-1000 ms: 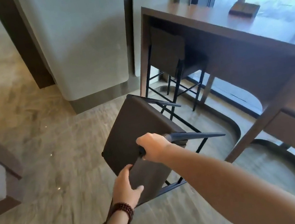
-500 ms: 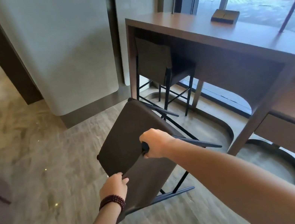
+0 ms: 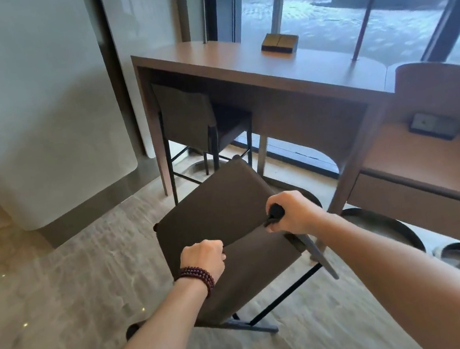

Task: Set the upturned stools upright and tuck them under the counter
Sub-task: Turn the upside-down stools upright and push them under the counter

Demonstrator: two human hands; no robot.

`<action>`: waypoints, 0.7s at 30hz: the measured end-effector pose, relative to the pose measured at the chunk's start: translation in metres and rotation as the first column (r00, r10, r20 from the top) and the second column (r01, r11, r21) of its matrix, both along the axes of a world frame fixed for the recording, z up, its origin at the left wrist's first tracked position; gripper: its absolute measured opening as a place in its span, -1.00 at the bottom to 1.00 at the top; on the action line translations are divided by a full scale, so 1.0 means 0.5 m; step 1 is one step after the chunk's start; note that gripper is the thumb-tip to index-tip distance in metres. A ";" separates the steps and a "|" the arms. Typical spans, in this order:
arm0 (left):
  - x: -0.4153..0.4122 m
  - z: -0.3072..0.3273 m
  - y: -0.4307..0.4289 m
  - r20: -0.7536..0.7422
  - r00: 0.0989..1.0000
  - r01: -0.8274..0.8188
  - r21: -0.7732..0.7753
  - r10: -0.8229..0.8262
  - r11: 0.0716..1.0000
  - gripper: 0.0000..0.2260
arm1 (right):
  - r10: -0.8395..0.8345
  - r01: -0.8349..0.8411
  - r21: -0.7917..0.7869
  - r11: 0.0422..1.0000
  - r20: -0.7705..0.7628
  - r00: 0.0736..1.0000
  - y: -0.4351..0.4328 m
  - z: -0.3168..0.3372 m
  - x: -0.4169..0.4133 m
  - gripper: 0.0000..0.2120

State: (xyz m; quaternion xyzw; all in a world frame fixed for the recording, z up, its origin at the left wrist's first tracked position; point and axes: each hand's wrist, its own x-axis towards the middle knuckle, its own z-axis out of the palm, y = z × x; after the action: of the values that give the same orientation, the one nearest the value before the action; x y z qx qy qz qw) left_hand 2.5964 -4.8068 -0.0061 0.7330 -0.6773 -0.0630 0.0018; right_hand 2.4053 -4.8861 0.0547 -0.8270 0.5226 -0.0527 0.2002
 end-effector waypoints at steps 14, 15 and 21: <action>0.003 0.022 -0.208 -0.113 0.993 -0.025 0.027 0.028 0.999 -0.68 | -0.396 0.394 0.064 0.917 0.266 0.879 -0.115 0.001 -0.058 -0.73; 0.008 0.014 -0.210 -0.136 0.989 -0.046 0.067 0.055 0.997 -0.64 | -0.421 0.420 0.069 0.905 0.275 0.864 -0.116 0.003 -0.068 -0.72; 0.035 -0.050 -0.187 -0.021 0.999 -0.044 0.112 0.047 0.993 -0.61 | -0.586 0.581 0.124 0.804 0.322 0.743 -0.135 -0.003 -0.155 -0.69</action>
State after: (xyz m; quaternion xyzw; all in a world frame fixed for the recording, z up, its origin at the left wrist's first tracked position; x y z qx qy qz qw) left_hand 2.6140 -4.9004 -0.0309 0.7465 -0.6557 -0.1093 -0.0294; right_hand 2.3278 -4.9536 0.0531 -0.5980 0.7119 -0.2523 0.2682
